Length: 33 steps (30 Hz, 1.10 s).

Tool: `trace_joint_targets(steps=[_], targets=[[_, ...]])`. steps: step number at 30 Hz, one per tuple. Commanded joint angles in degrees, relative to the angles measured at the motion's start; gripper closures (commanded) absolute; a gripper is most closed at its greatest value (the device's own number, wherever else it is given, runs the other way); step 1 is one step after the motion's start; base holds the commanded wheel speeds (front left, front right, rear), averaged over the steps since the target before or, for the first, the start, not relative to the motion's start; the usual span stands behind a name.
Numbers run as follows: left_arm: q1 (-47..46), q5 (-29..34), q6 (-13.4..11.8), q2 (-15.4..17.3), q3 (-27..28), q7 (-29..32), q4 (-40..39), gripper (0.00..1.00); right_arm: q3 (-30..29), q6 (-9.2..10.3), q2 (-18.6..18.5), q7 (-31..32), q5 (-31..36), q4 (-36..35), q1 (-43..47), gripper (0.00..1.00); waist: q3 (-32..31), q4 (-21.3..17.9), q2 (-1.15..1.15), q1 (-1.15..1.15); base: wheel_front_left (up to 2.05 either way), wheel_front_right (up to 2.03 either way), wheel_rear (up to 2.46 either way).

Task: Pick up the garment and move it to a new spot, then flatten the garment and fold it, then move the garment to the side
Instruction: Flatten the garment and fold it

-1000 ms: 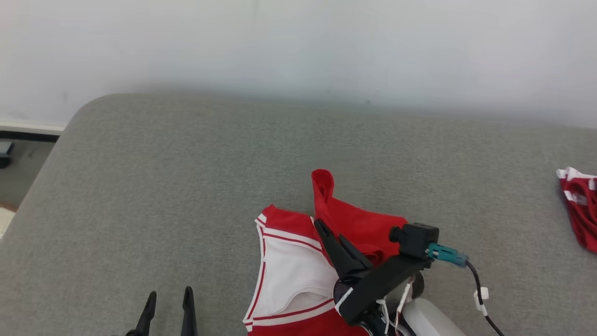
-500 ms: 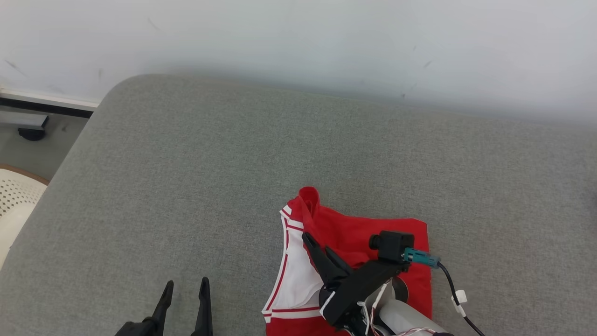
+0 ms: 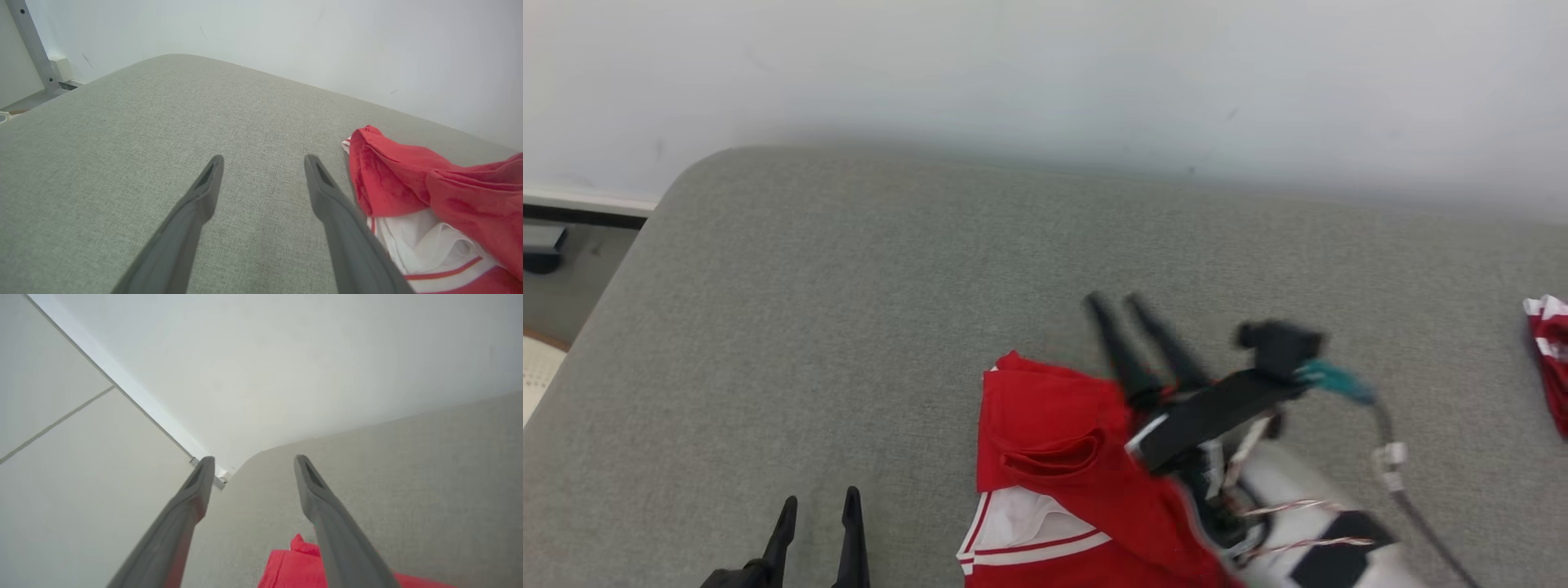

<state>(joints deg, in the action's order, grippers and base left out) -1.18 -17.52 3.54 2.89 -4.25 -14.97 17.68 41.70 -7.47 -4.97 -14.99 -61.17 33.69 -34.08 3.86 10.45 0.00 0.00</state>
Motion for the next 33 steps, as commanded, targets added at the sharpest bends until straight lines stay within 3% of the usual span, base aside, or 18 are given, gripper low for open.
trace_joint_targets(steps=[1, 8, 15, 16, 17, 18, 26, 33], targets=[[0.89, 0.12, -0.01, -0.03, 0.32, -0.17, -0.36, 0.00, -3.18, -0.07, -1.92, -0.24, 2.23, -2.00, 1.33, 0.00, -0.58, -1.13, 0.00, 0.00, 0.00, 0.00, 0.00], [2.10, 0.08, -0.06, -0.01, 1.84, -0.17, -1.30, 0.00, -19.18, -0.07, -6.89, -0.22, 11.97, -11.55, 10.85, 0.00, -0.70, -3.12, 0.00, 0.00, 0.00, 0.00, 0.00], [2.44, 0.05, -0.27, -0.01, 3.11, -0.18, -2.05, 0.00, -26.48, -0.07, -8.17, -0.23, 19.45, -14.73, 19.29, 0.00, -0.27, -4.62, 0.00, 0.00, 0.00, 0.00, 0.00], [2.43, 0.15, -0.27, -0.01, 3.21, -0.18, -2.11, 0.00, -26.57, -0.07, -8.13, -0.24, 20.53, -14.77, 20.15, 0.22, -0.22, -4.74, 0.00, 0.00, 0.00, 0.00, 0.00], [2.39, 0.31, -0.25, -0.01, 3.30, -0.18, -2.22, 0.00, -26.41, -0.07, -8.10, -0.24, 21.52, -14.71, 20.81, 0.76, -0.14, -4.82, 0.00, 0.00, 0.00, 0.00, 0.00], [2.20, 0.47, -0.21, -0.01, 3.37, -0.18, -2.40, 0.00, -25.93, -0.07, -8.42, -0.24, 23.93, -13.97, 21.40, 1.00, 0.00, -4.85, 0.00, 0.00, 0.00, 0.00, 0.00], [0.72, 1.47, 0.19, 0.00, 2.32, -0.18, -2.65, 0.00, -19.43, -0.07, -7.87, -0.24, 30.73, -7.92, 17.14, 1.00, 0.96, -3.09, 0.00, 0.00, 0.00, 0.00, 0.00], [-0.28, 1.82, 0.32, 0.00, 1.16, -0.18, -2.25, 0.00, -12.30, -0.07, -7.26, -0.24, 32.29, 0.62, 11.84, 1.00, 1.19, -0.77, 0.00, 0.00, 0.00, 0.00, 0.00]])
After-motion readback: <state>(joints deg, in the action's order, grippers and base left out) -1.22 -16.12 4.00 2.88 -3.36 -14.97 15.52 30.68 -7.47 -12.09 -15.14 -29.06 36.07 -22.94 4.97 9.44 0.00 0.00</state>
